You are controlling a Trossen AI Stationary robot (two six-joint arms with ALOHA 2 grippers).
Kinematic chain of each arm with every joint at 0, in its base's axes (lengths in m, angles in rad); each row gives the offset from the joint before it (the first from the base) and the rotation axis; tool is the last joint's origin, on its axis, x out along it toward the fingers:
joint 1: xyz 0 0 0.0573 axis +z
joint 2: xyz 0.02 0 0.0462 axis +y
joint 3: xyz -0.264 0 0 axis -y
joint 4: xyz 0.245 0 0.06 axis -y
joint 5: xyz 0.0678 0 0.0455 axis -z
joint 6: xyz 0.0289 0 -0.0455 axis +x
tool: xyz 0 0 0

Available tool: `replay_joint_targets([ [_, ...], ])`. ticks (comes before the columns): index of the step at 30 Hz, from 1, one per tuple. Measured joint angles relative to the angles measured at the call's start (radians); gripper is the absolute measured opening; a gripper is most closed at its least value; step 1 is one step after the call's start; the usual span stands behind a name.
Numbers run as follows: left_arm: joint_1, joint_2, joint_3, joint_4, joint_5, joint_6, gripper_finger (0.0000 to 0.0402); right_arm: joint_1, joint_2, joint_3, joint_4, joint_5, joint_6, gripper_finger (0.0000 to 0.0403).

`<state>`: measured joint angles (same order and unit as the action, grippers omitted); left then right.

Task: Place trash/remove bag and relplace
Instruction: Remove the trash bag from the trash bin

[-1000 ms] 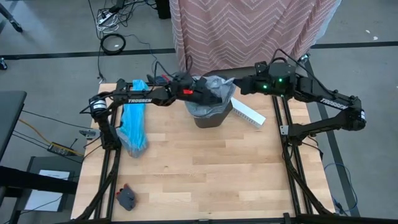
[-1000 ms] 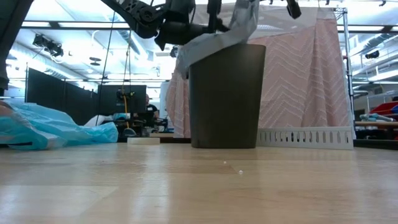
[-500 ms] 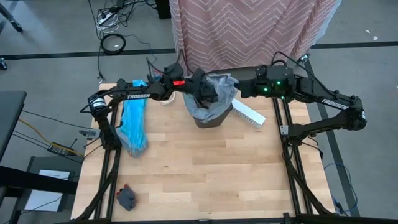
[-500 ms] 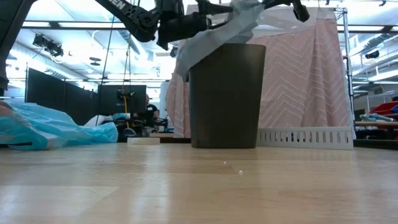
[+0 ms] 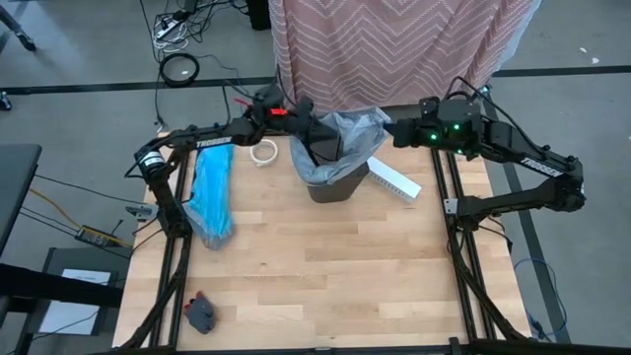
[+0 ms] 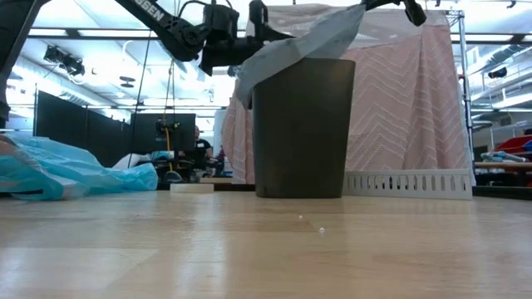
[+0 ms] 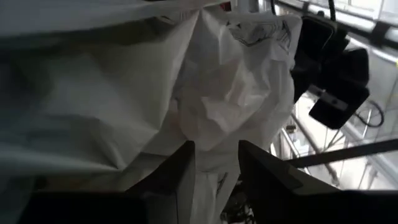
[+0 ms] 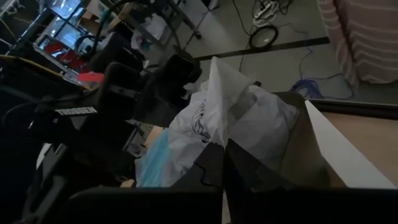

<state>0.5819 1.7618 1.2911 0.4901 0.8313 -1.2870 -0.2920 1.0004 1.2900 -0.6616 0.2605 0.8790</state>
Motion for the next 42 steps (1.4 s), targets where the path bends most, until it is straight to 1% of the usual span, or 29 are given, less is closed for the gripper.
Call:
replay_joint_targets([
  [3,-0.025,-0.003,0.001,0.073,-0.035,-0.036,0.0129,0.000,0.007,0.000,0.004,0.002,-0.009,0.0000],
  [5,-0.058,-0.003,0.010,0.157,-0.046,-0.077,0.0116,0.000,0.016,0.000,0.001,0.006,-0.009,0.0000],
  [7,-0.098,-0.004,0.025,0.224,-0.071,-0.082,0.0091,-0.003,0.025,0.000,0.001,0.009,-0.016,0.0000],
  [9,-0.128,-0.005,0.042,0.273,-0.076,-0.081,0.0056,-0.012,0.029,0.000,0.000,0.009,-0.023,0.0000],
  [11,-0.146,-0.005,0.059,0.285,-0.081,-0.079,0.0019,-0.018,0.033,0.000,0.003,0.009,-0.025,0.0000],
  [12,-0.153,-0.005,0.066,0.285,-0.087,-0.077,0.0010,-0.021,0.035,0.000,0.004,0.009,-0.026,0.0000],
  [14,-0.159,-0.005,0.080,0.284,-0.107,-0.077,0.0008,-0.029,0.037,-0.001,0.001,0.009,-0.026,0.0000],
  [17,-0.162,-0.005,0.090,0.284,-0.230,-0.071,0.0004,-0.035,0.039,-0.001,0.010,0.009,-0.026,0.0000],
  [19,-0.160,0.000,0.092,0.278,-0.291,-0.036,0.0004,-0.035,0.046,-0.001,0.020,0.009,-0.029,0.0000],
  [21,-0.158,0.007,0.093,0.245,-0.311,-0.003,0.0004,-0.035,0.057,-0.001,0.041,0.008,-0.035,0.0000],
  [24,-0.167,0.015,0.091,0.185,-0.325,0.005,0.0003,-0.035,0.075,-0.001,0.067,0.001,-0.039,0.0000],
  [27,-0.179,0.018,0.091,0.176,-0.350,0.056,0.0005,-0.035,0.101,-0.001,0.090,-0.014,-0.047,0.0000],
  [32,-0.177,0.018,0.091,0.138,-0.446,0.136,0.0006,-0.032,0.136,-0.001,0.133,-0.052,-0.045,0.0000],
  [38,-0.162,0.019,0.092,0.029,-0.478,0.232,0.0007,-0.017,0.143,0.000,0.255,-0.058,-0.045,0.0000],
  [42,-0.163,0.019,0.091,-0.022,-0.554,0.317,0.0007,-0.013,0.143,0.000,0.305,-0.087,-0.039,0.0000],
])
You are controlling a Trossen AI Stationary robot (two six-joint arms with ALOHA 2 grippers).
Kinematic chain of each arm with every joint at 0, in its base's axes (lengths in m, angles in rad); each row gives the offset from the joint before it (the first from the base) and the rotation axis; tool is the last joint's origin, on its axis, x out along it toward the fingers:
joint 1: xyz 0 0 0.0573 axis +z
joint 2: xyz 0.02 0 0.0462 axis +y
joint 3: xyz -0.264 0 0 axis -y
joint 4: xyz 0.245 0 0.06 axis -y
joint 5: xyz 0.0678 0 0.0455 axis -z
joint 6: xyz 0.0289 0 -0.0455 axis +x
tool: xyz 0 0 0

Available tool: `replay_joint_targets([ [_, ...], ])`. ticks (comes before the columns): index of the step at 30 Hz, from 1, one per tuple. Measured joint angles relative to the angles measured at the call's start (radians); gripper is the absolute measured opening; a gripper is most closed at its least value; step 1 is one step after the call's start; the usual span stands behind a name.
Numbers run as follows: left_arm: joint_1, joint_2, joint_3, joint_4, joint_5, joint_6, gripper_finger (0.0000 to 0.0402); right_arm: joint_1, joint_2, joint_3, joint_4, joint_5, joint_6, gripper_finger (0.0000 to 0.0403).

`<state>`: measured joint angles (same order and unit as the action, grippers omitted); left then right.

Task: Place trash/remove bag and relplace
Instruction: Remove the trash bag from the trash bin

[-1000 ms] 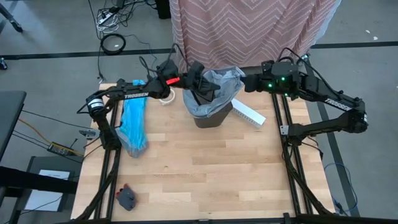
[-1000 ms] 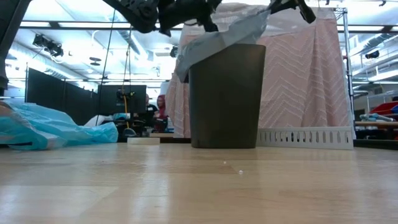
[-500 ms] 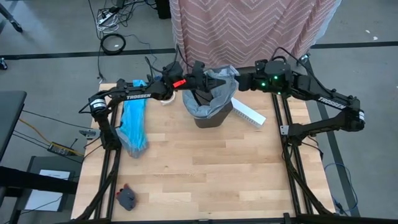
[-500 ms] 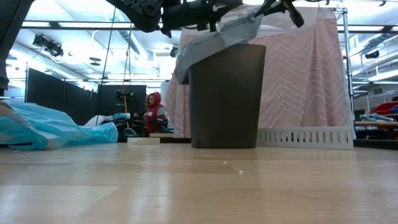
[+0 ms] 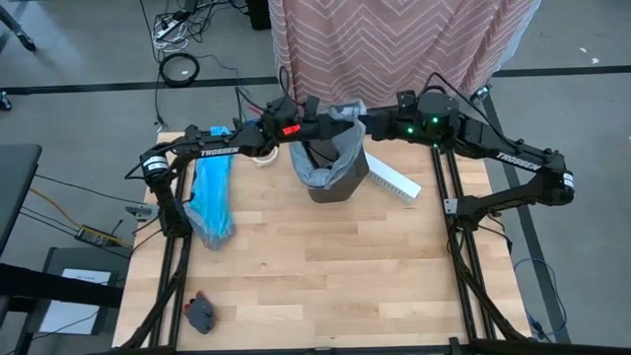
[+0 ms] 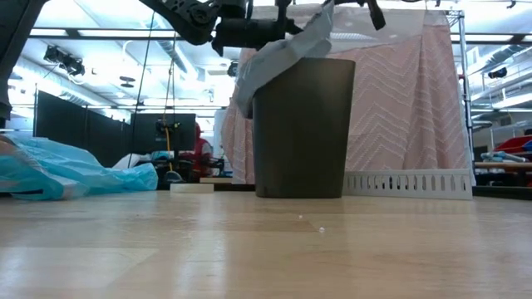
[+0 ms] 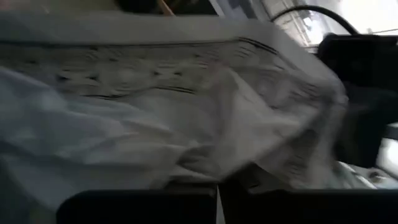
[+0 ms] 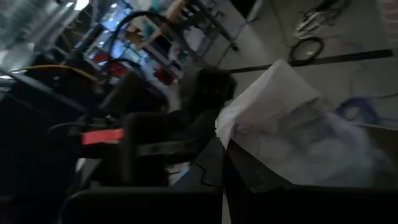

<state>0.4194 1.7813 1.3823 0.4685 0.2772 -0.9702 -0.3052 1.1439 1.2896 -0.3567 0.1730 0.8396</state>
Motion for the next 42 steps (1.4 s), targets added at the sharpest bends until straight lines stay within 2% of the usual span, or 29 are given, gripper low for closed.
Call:
replay_joint_targets([
  [8,0.002,0.000,0.000,-0.049,-0.129,0.129,0.0007,0.043,0.000,0.000,0.060,-0.021,0.024,0.0000],
  [10,0.005,0.003,0.000,-0.092,-0.137,0.132,0.0007,0.049,0.000,0.000,0.106,-0.055,0.024,0.0000],
  [21,0.011,0.079,0.000,-0.103,-0.117,0.121,0.0007,0.055,0.000,0.000,0.270,-0.189,0.011,0.0000],
  [26,0.017,0.091,0.000,-0.115,-0.111,0.098,0.0007,0.055,0.000,0.000,0.444,-0.307,-0.040,0.0000],
  [32,0.020,0.092,0.000,-0.165,-0.126,0.125,0.0007,0.055,0.000,0.000,0.571,-0.361,-0.056,0.0000],
  [37,0.020,0.092,-0.001,-0.169,-0.109,0.121,0.0007,0.055,-0.013,0.000,0.490,-0.360,-0.104,0.0000],
  [40,0.020,0.090,-0.001,-0.113,-0.074,0.108,0.0007,0.055,-0.044,0.000,0.354,-0.340,-0.232,0.0002],
  [42,0.020,0.089,-0.001,-0.087,-0.072,0.092,0.0007,0.055,-0.063,0.001,0.238,-0.284,-0.293,0.0004],
])
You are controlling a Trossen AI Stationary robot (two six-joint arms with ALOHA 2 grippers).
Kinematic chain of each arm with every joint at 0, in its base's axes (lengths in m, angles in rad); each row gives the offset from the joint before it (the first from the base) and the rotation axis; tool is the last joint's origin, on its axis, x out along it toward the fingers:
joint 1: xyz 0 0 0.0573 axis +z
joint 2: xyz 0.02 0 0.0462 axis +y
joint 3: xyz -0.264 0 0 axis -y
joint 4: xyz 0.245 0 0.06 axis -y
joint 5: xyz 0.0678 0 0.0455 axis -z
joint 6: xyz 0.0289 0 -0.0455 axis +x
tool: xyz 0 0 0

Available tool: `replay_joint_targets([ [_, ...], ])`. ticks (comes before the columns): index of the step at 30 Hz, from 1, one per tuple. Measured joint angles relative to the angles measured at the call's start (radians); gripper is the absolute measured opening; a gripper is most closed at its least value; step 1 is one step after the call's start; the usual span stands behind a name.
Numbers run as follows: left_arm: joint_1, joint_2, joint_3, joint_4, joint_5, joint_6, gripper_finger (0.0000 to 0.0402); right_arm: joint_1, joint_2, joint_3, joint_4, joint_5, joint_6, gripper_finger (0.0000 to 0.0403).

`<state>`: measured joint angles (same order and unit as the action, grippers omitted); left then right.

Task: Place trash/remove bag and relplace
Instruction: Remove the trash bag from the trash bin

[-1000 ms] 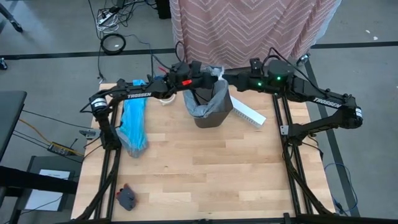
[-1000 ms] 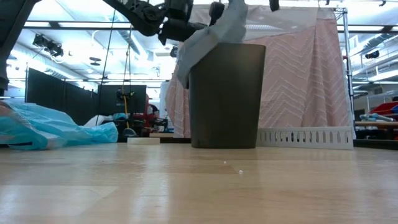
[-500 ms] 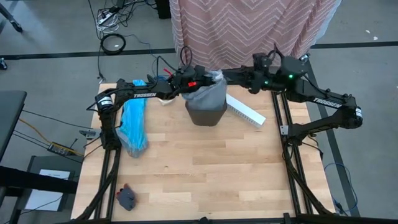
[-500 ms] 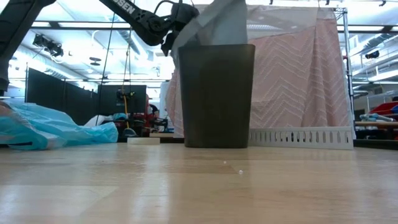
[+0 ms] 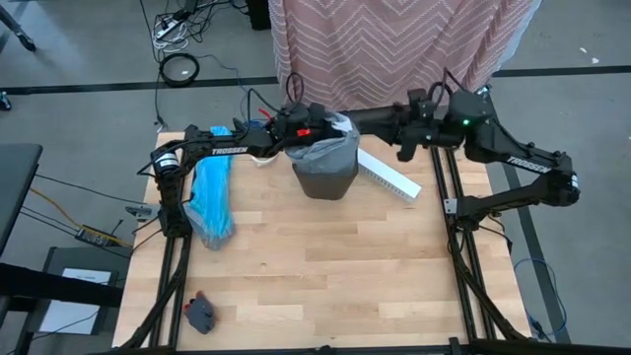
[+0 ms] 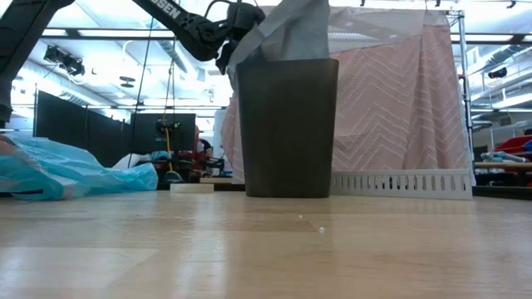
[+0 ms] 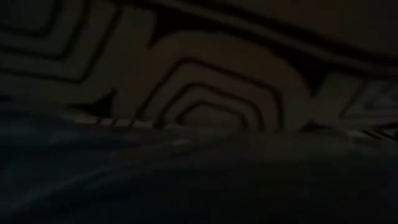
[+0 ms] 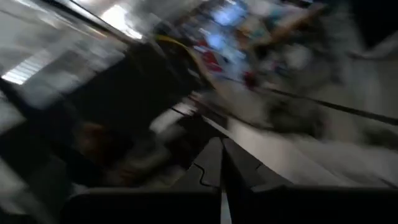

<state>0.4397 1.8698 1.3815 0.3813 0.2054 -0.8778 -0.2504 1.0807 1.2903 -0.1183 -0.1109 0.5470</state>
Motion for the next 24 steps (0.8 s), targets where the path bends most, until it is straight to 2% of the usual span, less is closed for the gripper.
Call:
replay_joint_targets([
  [5,0.000,0.000,0.000,0.016,0.002,-0.020,0.0007,0.010,0.002,0.000,-0.130,0.045,-0.160,0.0027],
  [9,-0.001,0.000,0.000,0.016,0.009,-0.020,0.0007,0.027,0.038,0.000,-0.134,0.084,-0.202,0.0074],
  [16,-0.001,0.000,0.000,0.016,0.009,-0.020,0.0007,0.055,0.052,-0.001,-0.119,0.244,-0.258,0.0157],
  [24,-0.001,0.001,0.000,0.013,0.003,-0.017,0.0008,0.068,0.080,0.000,-0.050,0.247,-0.265,0.0163],
])
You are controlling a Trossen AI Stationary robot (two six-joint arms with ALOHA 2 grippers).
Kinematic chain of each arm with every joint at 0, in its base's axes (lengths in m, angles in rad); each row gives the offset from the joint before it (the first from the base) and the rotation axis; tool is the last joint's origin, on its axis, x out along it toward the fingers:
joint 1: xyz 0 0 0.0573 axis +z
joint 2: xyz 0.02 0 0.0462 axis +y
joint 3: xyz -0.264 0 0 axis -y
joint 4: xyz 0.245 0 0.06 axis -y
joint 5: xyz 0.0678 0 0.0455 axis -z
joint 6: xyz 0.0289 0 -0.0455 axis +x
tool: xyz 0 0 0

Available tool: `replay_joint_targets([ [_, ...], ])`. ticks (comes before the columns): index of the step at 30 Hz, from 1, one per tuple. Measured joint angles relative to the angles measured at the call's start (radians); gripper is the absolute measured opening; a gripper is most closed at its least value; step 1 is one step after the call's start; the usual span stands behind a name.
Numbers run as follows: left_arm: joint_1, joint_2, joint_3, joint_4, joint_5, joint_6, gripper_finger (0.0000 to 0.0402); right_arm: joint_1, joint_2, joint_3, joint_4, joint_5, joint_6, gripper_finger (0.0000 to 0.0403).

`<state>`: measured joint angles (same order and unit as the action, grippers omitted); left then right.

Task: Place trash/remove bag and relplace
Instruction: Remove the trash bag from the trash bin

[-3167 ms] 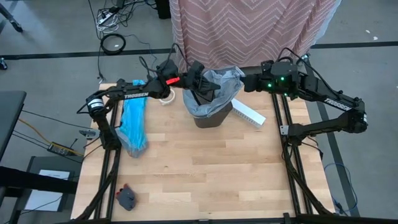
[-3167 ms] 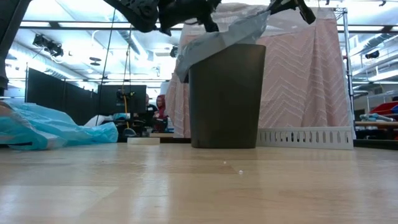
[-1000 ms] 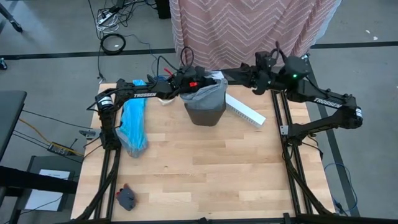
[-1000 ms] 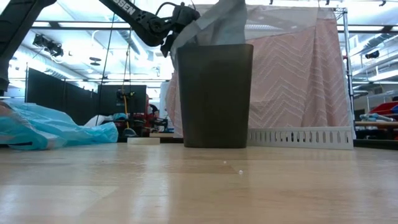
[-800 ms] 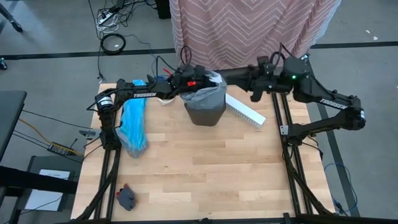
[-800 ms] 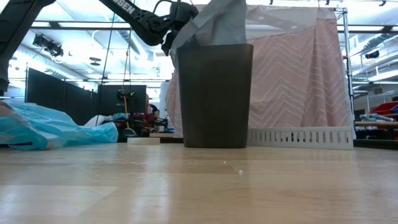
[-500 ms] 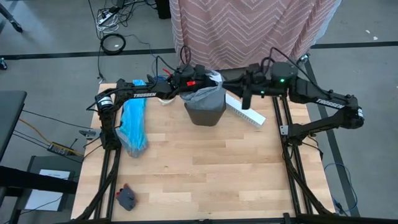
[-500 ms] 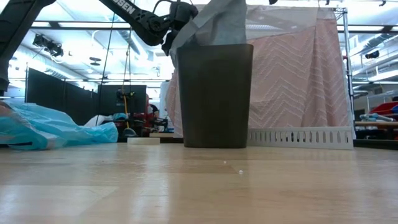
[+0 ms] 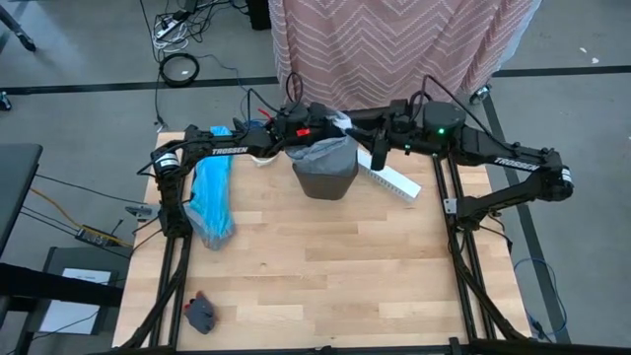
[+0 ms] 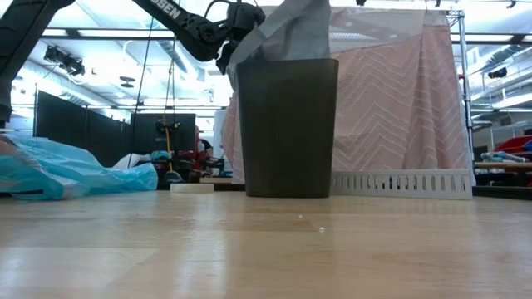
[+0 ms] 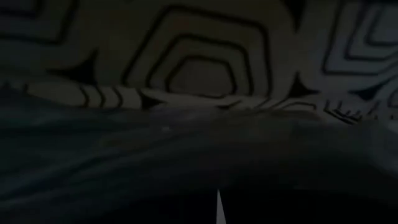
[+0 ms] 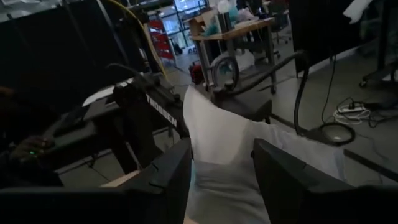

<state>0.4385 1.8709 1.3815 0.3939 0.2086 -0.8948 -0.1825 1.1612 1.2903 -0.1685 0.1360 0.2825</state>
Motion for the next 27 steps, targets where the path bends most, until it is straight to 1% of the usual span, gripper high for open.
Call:
replay_joint_targets([
  [6,0.000,0.000,0.000,0.003,-0.008,0.000,0.0008,0.000,0.033,0.000,0.006,0.009,-0.015,0.0171],
  [14,-0.001,0.001,0.000,0.003,-0.009,0.001,0.0008,-0.004,0.037,-0.001,0.022,0.033,-0.054,0.0188],
  [18,-0.002,0.001,0.000,-0.002,-0.009,0.004,0.0008,-0.019,0.045,0.000,0.044,0.032,-0.058,0.0188],
  [20,-0.002,0.001,0.000,-0.003,-0.009,0.004,0.0008,-0.025,0.051,0.000,0.055,0.031,-0.054,0.0177],
  [22,-0.002,0.001,0.000,-0.003,-0.009,0.004,0.0008,-0.030,0.055,-0.001,0.056,0.028,-0.052,0.0153],
  [25,-0.002,0.001,0.000,-0.004,-0.009,0.004,0.0008,-0.030,0.060,-0.001,0.055,0.028,-0.051,0.0104],
  [27,-0.002,0.001,0.000,-0.004,-0.009,0.004,0.0008,-0.030,0.061,-0.001,0.061,0.027,-0.047,0.0060],
])
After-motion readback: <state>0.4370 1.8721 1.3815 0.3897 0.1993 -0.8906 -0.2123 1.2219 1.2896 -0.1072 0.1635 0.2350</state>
